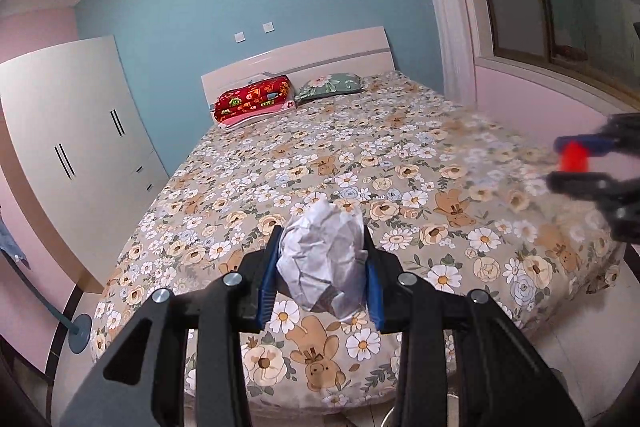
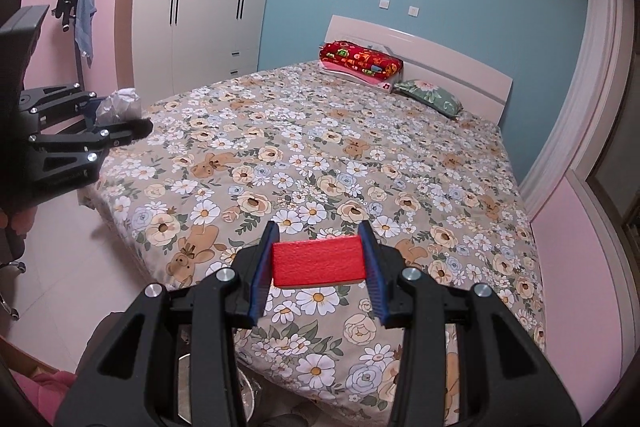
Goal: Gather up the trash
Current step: 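Carry the crumpled paper and red block toward the white bucket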
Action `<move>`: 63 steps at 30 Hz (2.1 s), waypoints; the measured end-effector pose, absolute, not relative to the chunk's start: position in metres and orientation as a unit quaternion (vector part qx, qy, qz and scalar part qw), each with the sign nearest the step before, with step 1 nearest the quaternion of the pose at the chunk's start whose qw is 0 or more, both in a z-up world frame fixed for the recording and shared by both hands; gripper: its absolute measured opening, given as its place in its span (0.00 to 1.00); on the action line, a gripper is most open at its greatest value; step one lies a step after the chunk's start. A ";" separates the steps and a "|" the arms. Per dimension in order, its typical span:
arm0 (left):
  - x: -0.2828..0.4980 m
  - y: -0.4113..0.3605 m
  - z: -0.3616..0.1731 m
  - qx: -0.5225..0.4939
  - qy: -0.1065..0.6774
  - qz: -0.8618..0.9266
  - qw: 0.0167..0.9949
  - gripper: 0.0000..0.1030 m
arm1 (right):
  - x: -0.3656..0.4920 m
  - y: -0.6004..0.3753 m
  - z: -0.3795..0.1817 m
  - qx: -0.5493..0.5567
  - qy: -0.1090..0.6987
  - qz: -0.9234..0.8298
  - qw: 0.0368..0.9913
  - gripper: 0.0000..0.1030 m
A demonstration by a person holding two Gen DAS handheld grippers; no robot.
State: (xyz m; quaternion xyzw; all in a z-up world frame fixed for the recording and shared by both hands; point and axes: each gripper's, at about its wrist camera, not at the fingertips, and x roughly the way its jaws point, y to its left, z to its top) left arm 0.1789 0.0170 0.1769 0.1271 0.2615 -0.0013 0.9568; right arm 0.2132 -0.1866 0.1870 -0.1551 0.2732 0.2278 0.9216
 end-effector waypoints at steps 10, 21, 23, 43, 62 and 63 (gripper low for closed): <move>0.162 0.023 0.159 0.125 0.275 -0.004 0.953 0.37 | 0.191 -0.186 0.179 -0.153 0.275 0.233 0.920 0.40; 0.148 0.031 0.114 0.131 0.307 -0.017 0.942 0.37 | 0.174 -0.182 0.130 -0.161 0.292 0.253 0.908 0.40; 0.147 0.031 0.100 0.131 0.317 -0.022 0.939 0.37 | 0.172 -0.180 0.116 -0.157 0.303 0.260 0.903 0.40; 0.153 0.027 -0.058 0.105 0.456 -0.075 0.880 0.37 | 0.179 -0.157 -0.043 -0.129 0.423 0.305 0.843 0.40; 0.147 0.010 -0.208 0.089 0.580 -0.100 0.804 0.37 | 0.171 -0.132 -0.213 -0.090 0.563 0.333 0.751 0.40; 0.146 0.010 -0.215 0.089 0.584 -0.098 0.801 0.37 | 0.169 -0.131 -0.224 -0.089 0.569 0.331 0.747 0.40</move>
